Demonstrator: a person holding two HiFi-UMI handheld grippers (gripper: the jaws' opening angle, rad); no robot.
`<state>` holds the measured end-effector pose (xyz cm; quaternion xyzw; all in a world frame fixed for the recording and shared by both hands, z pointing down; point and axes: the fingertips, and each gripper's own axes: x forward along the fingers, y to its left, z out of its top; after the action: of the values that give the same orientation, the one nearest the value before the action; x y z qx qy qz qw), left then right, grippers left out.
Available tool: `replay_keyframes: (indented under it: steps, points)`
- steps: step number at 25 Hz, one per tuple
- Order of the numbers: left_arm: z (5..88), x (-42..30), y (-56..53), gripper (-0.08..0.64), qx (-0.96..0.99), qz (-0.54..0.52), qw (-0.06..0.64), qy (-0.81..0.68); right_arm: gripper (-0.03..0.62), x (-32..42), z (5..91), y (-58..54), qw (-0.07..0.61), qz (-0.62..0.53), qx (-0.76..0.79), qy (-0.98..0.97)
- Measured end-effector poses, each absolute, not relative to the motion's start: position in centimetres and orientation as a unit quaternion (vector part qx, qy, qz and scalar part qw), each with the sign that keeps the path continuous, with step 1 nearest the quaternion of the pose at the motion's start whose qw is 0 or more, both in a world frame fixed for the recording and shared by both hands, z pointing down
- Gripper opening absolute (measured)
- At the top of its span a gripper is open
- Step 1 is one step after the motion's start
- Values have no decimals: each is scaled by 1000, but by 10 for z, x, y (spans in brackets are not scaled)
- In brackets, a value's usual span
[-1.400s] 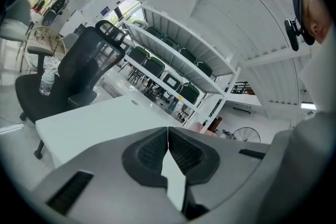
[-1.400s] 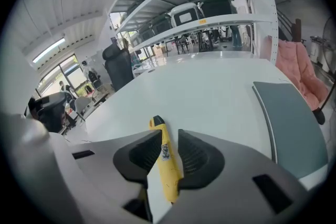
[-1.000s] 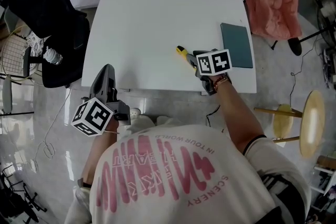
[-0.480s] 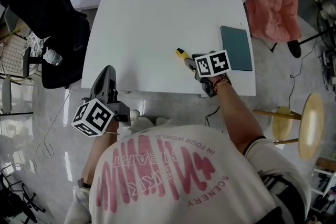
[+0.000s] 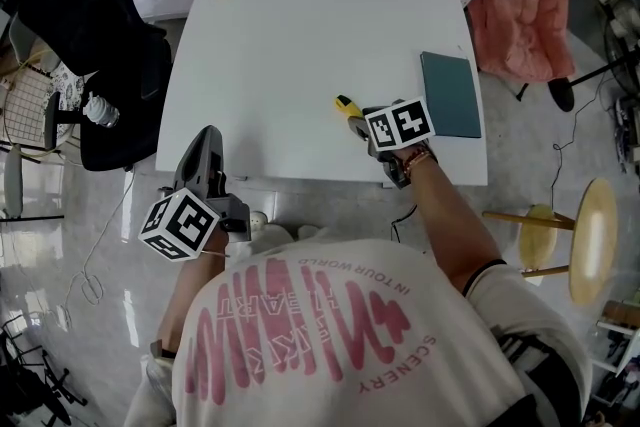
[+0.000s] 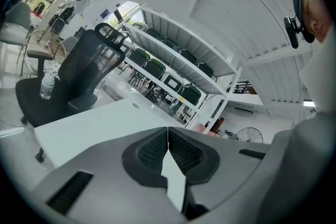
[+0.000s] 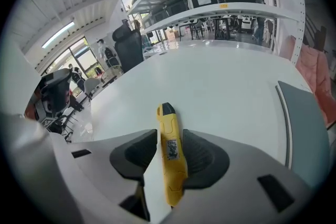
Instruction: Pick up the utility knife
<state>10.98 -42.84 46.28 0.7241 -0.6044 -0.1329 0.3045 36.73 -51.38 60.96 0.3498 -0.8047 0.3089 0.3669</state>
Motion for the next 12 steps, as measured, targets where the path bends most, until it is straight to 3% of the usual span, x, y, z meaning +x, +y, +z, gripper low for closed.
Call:
replay_keyframes:
  steps: [12]
  points:
    - [468, 105, -437, 25, 728, -134, 310, -596, 153, 363, 615, -516, 408, 282, 349, -795]
